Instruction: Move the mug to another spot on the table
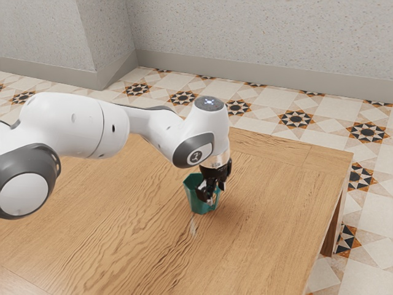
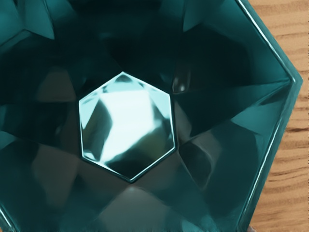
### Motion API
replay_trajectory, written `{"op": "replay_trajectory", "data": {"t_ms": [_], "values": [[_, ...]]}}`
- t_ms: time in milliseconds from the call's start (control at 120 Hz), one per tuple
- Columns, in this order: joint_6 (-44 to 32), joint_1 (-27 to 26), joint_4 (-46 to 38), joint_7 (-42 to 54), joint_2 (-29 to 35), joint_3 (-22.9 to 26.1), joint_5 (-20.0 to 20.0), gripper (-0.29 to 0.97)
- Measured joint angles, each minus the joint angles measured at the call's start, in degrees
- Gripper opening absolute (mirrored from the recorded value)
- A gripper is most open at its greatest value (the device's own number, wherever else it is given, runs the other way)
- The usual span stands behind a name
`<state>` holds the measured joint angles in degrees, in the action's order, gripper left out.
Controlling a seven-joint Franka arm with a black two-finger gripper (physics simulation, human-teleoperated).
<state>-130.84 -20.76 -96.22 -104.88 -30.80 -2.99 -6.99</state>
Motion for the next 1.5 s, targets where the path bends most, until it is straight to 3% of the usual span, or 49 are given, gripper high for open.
{"op": "replay_trajectory", "data": {"t_ms": [200,542,908,1150,1500], "values": [[-0.02,-0.16,0.05,0.01,0.07,0.0,-0.13,0.2],[0.16,-0.16,0.04,0.14,0.18,-0.01,0.03,0.04],[0.74,-0.22,-0.42,0.37,2.32,-0.36,-0.11,-0.03],[1.85,-0.04,-6.64,0.58,8.1,-1.62,-0.25,-0.05],[2.35,2.7,-12.19,0.98,11.49,-2.97,-0.13,-0.05]]}}
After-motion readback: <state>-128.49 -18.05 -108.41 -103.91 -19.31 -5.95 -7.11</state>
